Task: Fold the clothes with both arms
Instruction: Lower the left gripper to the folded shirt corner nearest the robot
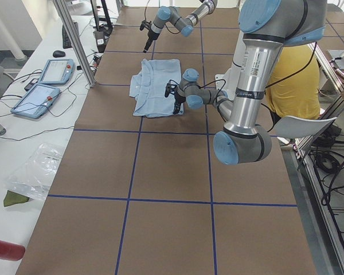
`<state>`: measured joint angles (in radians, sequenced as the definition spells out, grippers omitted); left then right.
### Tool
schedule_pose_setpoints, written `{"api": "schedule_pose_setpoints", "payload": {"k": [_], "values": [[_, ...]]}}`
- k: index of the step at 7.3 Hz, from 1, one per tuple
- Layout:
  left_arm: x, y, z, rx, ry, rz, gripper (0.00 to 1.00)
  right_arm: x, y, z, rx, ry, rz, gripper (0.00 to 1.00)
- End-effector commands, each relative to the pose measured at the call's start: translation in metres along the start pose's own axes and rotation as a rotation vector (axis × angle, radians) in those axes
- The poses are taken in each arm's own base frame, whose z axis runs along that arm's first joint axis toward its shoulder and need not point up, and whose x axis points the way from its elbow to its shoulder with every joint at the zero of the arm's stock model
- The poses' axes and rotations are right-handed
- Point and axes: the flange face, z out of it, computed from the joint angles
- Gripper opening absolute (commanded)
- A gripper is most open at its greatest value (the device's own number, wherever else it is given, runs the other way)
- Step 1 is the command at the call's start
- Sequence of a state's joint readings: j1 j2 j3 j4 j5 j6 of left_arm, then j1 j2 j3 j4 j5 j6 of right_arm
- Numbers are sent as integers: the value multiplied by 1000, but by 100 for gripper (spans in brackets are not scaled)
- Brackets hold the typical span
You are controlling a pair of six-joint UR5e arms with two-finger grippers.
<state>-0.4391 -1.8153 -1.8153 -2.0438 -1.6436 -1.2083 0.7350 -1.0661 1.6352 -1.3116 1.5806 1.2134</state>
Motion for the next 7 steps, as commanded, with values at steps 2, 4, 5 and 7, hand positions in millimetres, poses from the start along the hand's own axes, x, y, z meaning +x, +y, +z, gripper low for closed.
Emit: {"api": "schedule_pose_setpoints", "payload": {"k": [2,4,5,7], "values": [[3,19,5,-27,0,-28,52,0,0,0,0,0,-2,100],[19,30,-6,-40,35,-17,0,0,0,1,0,2,-3,100],[22,30,-12,-38,46,-15,0,0,0,1,1,2,-3,100],[23,27,-23,-35,52,-5,0,0,0,1,0,2,-2,100]]}}
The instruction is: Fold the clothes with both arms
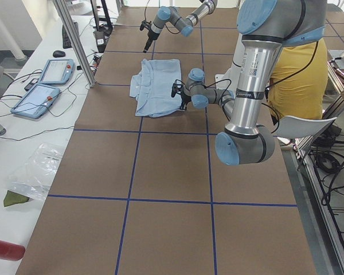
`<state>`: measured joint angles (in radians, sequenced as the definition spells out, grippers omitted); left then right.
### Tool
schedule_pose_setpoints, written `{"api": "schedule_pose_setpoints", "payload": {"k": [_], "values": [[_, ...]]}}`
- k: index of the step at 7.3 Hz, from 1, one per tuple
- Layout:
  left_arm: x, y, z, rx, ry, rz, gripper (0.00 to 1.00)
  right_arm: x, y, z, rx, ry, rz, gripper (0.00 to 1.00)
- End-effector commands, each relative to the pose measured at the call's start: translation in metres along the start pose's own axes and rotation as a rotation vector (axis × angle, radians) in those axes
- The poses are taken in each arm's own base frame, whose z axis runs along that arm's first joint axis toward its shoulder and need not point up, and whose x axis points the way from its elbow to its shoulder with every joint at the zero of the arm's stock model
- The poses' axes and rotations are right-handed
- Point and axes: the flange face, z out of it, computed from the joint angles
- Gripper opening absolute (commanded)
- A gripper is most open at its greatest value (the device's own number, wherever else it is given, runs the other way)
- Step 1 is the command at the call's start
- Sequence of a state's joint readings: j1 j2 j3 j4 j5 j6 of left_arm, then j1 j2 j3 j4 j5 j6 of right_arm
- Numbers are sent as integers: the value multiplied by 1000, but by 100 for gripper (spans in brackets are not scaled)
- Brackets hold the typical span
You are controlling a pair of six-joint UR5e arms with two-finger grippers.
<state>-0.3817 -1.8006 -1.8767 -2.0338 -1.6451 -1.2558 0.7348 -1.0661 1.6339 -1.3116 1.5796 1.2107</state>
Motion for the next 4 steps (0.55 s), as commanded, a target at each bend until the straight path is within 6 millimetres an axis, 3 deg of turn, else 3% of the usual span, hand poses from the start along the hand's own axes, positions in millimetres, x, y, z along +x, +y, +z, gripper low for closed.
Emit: {"api": "schedule_pose_setpoints", "payload": {"k": [1,2,3,4], "values": [[-6,-12,-6,8,-37,11,0,0,0,0,0,0,4,100],[-26,-44,-11,53,-72,38,0,-1,1,-1,-1,-2,9,100],[-59,-82,-10,101,-133,47,0,-1,1,-1,-1,-2,14,100],[-88,-113,1,146,-209,96,0,-2,1,-2,-1,-5,14,100]]}}
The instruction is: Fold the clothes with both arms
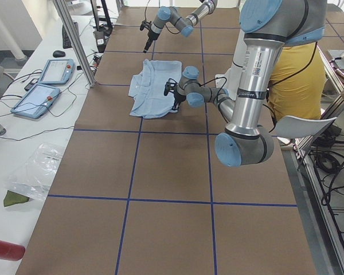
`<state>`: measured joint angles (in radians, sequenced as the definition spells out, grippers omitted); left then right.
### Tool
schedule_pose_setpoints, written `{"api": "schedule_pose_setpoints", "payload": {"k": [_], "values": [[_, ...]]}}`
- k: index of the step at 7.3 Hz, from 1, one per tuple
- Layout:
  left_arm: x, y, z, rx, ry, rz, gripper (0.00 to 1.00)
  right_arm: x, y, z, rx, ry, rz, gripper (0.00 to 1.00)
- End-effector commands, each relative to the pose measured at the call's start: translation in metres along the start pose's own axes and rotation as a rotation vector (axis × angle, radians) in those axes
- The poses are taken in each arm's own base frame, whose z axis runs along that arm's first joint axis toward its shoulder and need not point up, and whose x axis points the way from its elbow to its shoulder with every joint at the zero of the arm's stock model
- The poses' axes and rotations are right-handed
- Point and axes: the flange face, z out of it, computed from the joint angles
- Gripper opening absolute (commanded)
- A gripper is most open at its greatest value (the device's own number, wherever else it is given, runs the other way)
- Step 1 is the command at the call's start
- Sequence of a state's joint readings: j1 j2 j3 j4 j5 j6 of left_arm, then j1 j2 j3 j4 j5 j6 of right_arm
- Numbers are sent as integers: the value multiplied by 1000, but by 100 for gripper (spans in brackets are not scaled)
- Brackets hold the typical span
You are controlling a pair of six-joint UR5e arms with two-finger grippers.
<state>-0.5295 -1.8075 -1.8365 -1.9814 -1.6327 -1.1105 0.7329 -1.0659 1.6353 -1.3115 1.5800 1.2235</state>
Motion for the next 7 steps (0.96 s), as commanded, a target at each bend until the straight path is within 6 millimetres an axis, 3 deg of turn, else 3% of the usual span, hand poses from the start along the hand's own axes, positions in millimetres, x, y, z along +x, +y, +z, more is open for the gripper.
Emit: {"api": "schedule_pose_setpoints", "payload": {"k": [1,4,5,7], "values": [[-49,-98,19,131,-135,88,0,-2,1,-2,0,-5,3,100],[-47,-241,98,201,-213,28,0,-24,17,-16,-11,-50,32,100],[-53,-272,120,249,-182,40,0,-31,24,-21,-17,-64,45,100],[-49,-287,122,271,-157,36,0,-37,29,-29,-17,-82,53,100]]}}
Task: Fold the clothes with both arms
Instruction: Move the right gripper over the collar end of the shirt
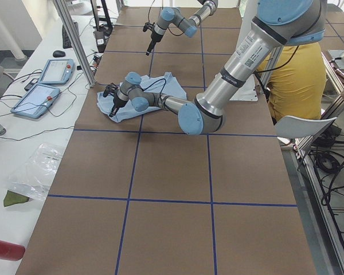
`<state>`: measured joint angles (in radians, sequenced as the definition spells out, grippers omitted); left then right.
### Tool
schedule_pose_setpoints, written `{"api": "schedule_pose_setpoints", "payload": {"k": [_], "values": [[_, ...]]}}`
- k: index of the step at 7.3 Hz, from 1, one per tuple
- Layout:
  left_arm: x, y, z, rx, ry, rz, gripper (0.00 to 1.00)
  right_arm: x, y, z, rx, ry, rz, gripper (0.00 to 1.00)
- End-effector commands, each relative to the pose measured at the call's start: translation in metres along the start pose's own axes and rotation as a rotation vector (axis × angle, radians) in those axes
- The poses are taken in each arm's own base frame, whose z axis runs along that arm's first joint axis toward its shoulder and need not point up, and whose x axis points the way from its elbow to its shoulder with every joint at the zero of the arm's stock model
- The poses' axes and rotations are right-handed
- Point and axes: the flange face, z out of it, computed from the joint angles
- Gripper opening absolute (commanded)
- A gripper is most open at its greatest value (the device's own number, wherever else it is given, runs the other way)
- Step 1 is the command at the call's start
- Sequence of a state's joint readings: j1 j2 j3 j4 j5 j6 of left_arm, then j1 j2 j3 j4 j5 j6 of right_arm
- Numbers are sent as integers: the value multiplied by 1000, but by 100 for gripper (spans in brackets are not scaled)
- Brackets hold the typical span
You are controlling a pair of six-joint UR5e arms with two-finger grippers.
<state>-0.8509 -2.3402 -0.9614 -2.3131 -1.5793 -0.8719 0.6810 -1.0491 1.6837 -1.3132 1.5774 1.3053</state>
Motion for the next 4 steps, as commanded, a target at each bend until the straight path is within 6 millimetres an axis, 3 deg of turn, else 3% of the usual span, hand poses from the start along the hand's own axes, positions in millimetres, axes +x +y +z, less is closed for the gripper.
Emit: {"api": "schedule_pose_setpoints", "payload": {"k": [1,2,3,4], "values": [[-19,-2,8,37,34,35,99,-8,7,-3,-6,-10,4,100],[-40,15,5,51,91,121,100,-21,7,-6,-8,-14,33,100],[-56,28,-2,34,135,141,100,-49,5,-2,-22,18,107,100],[-60,32,-14,45,153,135,100,-81,3,12,-32,63,207,99]]}}
